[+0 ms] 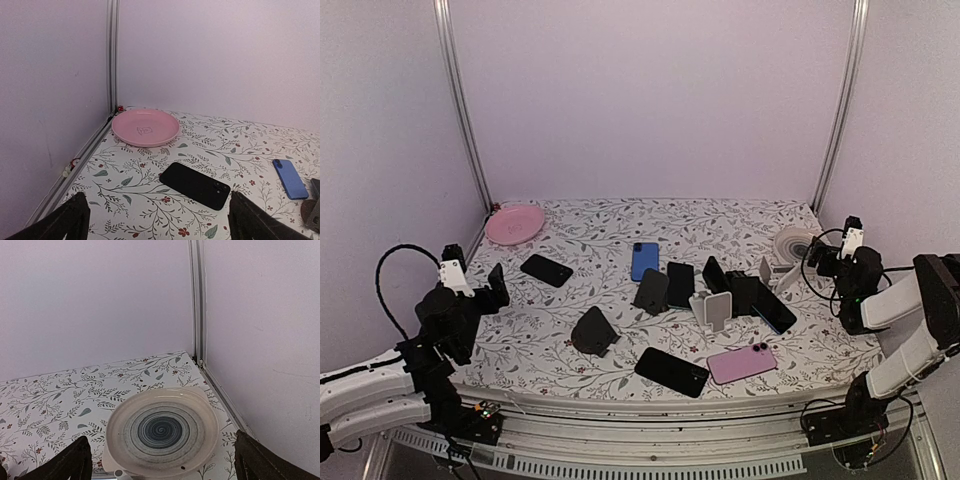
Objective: Place the phone on the phone stand
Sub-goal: Adjust the phone stand at the center of the board.
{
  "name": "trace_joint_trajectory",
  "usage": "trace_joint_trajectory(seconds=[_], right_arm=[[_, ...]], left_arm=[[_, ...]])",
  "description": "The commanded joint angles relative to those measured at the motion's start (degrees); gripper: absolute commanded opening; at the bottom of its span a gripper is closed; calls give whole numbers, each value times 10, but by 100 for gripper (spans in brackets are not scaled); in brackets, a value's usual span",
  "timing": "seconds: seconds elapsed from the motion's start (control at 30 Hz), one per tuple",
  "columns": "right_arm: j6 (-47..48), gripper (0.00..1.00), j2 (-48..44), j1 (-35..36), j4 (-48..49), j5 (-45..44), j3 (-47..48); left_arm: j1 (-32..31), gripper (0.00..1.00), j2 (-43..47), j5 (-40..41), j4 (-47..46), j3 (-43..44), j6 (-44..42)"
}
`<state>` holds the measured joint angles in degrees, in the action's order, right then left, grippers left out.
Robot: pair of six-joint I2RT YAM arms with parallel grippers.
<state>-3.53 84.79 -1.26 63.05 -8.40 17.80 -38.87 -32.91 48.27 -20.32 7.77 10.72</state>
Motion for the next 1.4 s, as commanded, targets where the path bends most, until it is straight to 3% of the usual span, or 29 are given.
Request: trace_joint_trajectory(seconds=[0.0,0.4,0.57,0.73,0.93,1.2,1.37], right_arm=[[7,99,5,2,14,-1,-2],[29,99,10,4,39,52,-12],[14,99,-17,4,49,-14,-33],[-25,99,-120,4,-109,-33,-1],[-140,99,-199,2,-318,-2,58],[-221,99,-329,-2,-388,91,37],[-229,99,-345,-2,-539,119,93]], left_arm=[[9,97,-1,-4,-7,14,-1],[8,97,-3,-8,-9,15,-3],[8,97,2,-4,-6,14,-1],[9,97,10,-5,-4,12,0],[9,97,2,-5,-5,15,0],[9,97,6,-6,-4,13,0],[9,97,2,-6,-4,15,1]])
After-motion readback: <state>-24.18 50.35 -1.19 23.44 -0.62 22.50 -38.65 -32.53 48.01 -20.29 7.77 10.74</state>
